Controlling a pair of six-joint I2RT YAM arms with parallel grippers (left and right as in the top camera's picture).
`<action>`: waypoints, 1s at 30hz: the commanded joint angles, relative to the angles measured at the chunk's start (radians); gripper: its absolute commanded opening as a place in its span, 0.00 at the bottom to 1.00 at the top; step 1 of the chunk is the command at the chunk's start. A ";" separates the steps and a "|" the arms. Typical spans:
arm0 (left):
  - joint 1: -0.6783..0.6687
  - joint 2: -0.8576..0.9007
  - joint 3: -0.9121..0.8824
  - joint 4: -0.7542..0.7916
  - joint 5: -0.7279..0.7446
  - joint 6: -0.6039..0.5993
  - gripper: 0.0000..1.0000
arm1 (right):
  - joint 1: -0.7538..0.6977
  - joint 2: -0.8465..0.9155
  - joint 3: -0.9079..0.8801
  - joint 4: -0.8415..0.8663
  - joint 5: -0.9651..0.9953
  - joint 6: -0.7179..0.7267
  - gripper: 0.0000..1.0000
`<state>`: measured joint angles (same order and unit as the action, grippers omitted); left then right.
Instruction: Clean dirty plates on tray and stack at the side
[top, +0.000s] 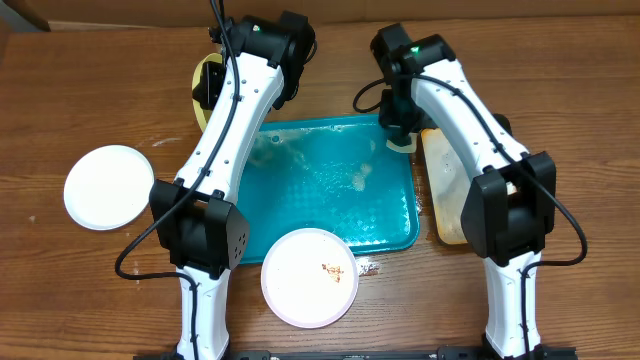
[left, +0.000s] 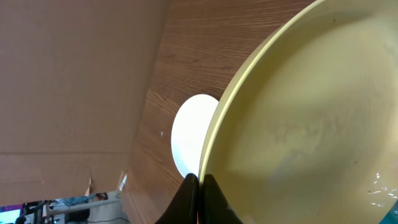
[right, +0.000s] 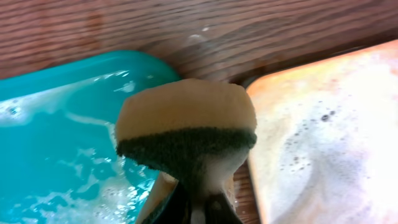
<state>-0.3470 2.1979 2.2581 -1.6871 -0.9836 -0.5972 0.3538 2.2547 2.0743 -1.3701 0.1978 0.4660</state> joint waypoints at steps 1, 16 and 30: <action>-0.013 -0.010 0.021 -0.003 -0.036 -0.029 0.04 | -0.037 -0.005 0.019 -0.002 0.011 -0.004 0.04; -0.077 -0.010 0.021 -0.003 0.076 -0.029 0.04 | -0.070 -0.005 0.019 -0.009 -0.021 -0.019 0.04; 0.258 -0.010 0.021 0.149 1.068 0.109 0.04 | -0.070 -0.005 0.019 -0.037 -0.020 -0.023 0.04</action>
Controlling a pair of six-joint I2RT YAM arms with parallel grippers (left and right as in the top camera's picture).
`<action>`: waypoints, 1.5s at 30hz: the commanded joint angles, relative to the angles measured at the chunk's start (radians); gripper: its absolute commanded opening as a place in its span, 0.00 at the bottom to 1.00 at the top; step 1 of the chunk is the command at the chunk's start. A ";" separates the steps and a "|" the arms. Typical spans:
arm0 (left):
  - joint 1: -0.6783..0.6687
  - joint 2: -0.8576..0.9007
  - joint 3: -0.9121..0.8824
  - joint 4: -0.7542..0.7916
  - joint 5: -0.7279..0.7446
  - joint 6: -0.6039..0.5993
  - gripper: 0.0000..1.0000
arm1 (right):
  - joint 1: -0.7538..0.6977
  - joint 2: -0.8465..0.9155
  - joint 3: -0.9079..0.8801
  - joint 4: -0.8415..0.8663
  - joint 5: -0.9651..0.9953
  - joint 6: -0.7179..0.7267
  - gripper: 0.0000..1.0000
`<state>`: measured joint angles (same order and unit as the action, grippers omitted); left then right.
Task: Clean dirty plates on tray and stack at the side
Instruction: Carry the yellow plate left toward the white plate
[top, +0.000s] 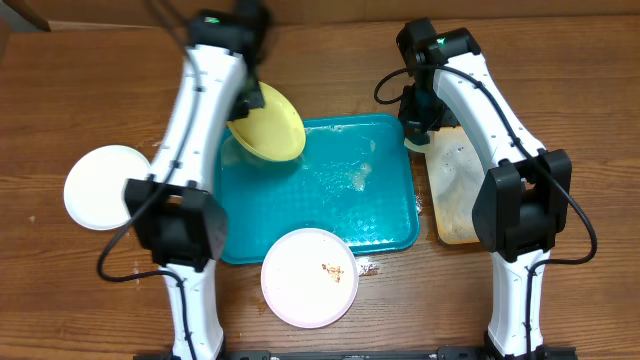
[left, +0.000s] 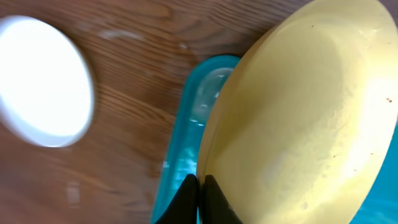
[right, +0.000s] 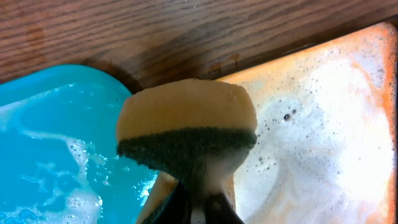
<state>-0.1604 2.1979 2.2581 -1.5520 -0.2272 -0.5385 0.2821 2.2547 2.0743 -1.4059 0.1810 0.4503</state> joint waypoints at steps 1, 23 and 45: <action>0.105 -0.010 0.021 0.021 0.347 0.054 0.04 | 0.002 -0.005 0.019 -0.003 -0.003 -0.007 0.04; 0.722 -0.011 0.020 -0.021 0.516 0.268 0.05 | 0.002 -0.005 0.019 -0.049 -0.034 -0.010 0.04; 0.894 -0.153 -0.461 0.358 0.320 0.220 0.04 | 0.002 -0.005 0.019 -0.077 -0.063 -0.040 0.04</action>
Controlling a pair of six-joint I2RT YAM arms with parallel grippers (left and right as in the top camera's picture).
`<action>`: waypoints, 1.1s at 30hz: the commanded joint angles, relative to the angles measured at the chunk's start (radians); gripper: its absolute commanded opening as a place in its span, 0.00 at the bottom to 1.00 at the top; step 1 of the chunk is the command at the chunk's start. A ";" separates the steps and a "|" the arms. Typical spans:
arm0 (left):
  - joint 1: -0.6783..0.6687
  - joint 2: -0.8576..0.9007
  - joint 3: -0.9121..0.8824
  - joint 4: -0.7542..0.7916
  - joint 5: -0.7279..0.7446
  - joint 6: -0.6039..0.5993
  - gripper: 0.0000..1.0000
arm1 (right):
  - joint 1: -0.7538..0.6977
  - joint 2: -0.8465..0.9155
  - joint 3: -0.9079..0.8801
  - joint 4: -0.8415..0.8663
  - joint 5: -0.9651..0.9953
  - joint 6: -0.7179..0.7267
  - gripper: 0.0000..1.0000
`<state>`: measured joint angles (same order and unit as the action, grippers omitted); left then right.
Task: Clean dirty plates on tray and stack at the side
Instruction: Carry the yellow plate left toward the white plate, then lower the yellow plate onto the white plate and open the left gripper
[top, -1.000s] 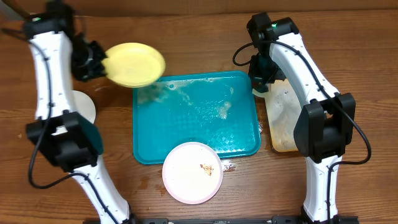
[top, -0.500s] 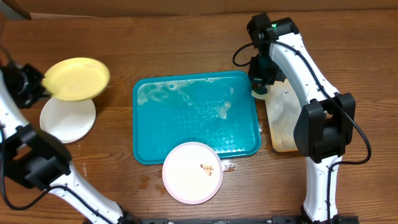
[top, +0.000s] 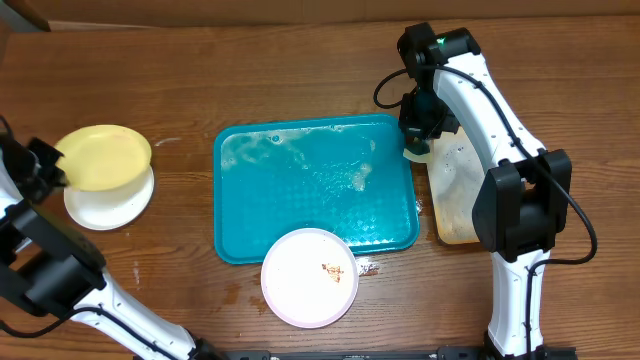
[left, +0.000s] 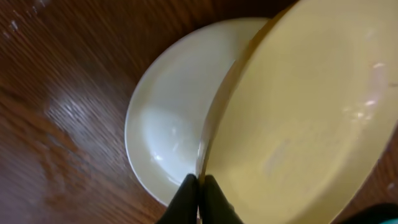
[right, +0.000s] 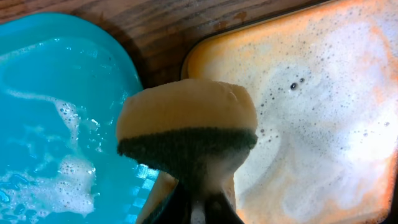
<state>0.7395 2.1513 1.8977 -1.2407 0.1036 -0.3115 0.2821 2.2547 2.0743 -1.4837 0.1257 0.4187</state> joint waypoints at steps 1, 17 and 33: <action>-0.003 -0.133 -0.152 0.085 -0.010 -0.011 0.04 | 0.002 -0.005 0.019 0.000 -0.008 -0.008 0.04; 0.074 -0.228 -0.554 0.318 0.004 -0.123 0.05 | 0.002 -0.005 0.019 -0.031 -0.007 -0.034 0.04; 0.122 -0.228 -0.554 0.356 0.066 -0.114 0.31 | 0.002 -0.005 0.019 -0.019 -0.008 -0.034 0.04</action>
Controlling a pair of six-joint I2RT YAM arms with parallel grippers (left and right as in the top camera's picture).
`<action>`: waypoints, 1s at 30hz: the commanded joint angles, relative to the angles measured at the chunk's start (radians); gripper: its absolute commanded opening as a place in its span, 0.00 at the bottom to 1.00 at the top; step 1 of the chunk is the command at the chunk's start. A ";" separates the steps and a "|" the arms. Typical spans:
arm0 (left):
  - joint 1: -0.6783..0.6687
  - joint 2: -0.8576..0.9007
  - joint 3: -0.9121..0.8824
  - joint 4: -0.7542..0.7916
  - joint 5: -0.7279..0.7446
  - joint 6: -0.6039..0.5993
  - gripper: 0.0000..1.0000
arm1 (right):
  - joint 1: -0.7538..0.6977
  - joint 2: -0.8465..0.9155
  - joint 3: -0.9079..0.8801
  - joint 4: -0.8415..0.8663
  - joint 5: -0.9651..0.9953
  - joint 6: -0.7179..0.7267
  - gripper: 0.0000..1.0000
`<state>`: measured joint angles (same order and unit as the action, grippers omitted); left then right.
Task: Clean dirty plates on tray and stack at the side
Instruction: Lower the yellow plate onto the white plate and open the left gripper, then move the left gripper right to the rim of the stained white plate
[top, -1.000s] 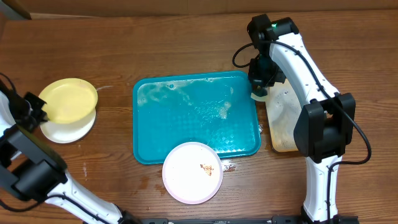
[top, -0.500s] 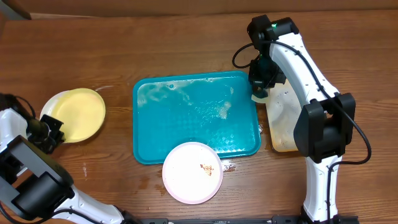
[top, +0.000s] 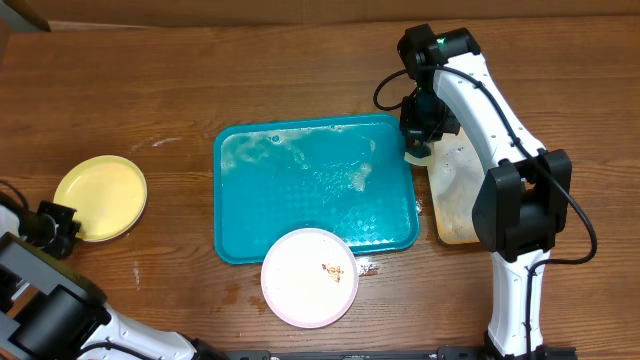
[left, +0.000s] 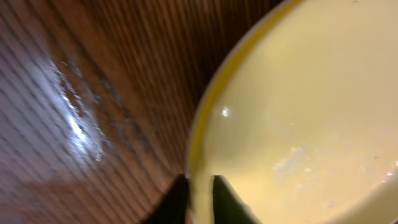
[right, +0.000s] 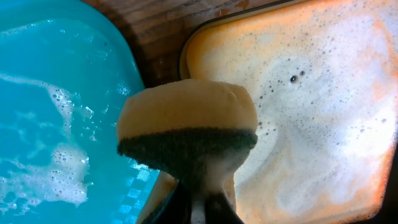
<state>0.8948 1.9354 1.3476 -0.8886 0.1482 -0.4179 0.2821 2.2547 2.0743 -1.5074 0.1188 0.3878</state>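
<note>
A yellow plate (top: 100, 198) lies flat on the table at the far left; in the left wrist view it (left: 298, 99) fills the frame. My left gripper (top: 52, 228) (left: 199, 182) sits at its near rim, fingers slightly parted around the rim, open. A white plate (top: 309, 277) with brown crumbs rests at the front edge of the wet teal tray (top: 224, 200). My right gripper (top: 416, 148) (right: 200, 196) is shut on a yellow-green sponge (right: 186, 121), over the tray's right rim beside the basin.
An orange basin of foamy water (top: 455, 200) (right: 311, 93) stands right of the tray. Suds lie on the tray floor (right: 56, 186). Cardboard boxes line the table's back edge.
The yellow plate, held tilted over the white plate at the left, now lies flat on it and covers it. My left gripper has let go. The right gripper and sponge barely moved.
First my left gripper held the yellow plate upright behind the tray while the right held the sponge at the tray's back right corner. Then the plate was over the tray's left end, then above the white plate at the left, where it now rests, released.
</note>
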 joint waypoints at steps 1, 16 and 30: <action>-0.045 -0.012 -0.004 0.004 0.021 -0.007 0.37 | 0.002 -0.005 0.019 0.005 -0.002 -0.003 0.04; -0.199 -0.039 0.138 -0.063 0.012 -0.010 0.49 | 0.002 -0.005 0.019 0.005 -0.002 -0.022 0.04; -0.360 -0.040 0.254 -0.170 0.025 0.162 0.26 | 0.002 -0.005 0.019 0.028 -0.021 -0.022 0.04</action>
<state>0.6266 1.9244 1.5829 -1.0534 0.1562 -0.3603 0.2821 2.2547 2.0743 -1.4864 0.1074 0.3660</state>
